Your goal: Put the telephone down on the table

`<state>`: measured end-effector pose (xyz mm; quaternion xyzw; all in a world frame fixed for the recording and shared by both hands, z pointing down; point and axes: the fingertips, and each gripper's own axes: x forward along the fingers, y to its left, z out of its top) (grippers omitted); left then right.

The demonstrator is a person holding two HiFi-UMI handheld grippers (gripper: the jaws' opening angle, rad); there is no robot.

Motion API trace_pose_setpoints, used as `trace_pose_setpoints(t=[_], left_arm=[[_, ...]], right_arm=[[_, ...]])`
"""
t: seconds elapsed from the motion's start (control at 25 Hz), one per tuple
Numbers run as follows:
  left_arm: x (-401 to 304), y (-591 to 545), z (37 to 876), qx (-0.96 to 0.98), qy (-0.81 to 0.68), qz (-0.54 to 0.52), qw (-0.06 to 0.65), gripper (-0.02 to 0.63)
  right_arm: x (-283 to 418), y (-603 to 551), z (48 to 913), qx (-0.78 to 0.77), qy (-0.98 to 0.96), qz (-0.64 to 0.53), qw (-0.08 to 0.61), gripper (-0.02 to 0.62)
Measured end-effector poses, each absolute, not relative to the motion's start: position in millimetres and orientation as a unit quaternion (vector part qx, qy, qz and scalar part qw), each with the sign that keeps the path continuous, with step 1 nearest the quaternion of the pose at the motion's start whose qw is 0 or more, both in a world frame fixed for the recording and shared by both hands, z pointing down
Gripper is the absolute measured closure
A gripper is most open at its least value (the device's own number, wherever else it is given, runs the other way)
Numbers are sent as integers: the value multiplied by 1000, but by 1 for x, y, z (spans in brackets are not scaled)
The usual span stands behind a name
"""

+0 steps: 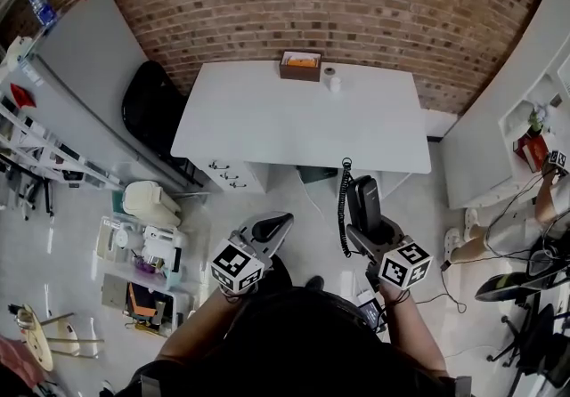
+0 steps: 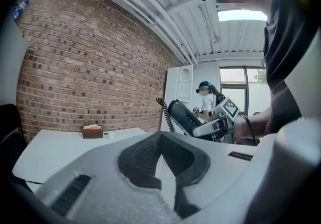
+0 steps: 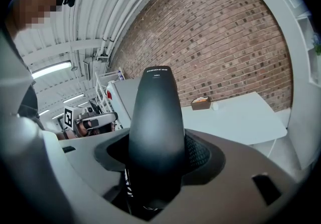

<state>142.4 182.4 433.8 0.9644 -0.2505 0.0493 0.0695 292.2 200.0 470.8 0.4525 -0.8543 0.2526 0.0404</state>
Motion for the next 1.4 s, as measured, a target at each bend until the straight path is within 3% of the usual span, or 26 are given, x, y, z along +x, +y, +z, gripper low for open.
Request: trace_pose_setpoints(t=[0.76,1.4], left_arm=[[115,68,438,970,-226,38,81,598],[3,-87,413,980,-188,33,56,598]], right_arm=[[252,96,473,463,-847,257,48,325],[123,-48,452,478,-843,244,47,325]])
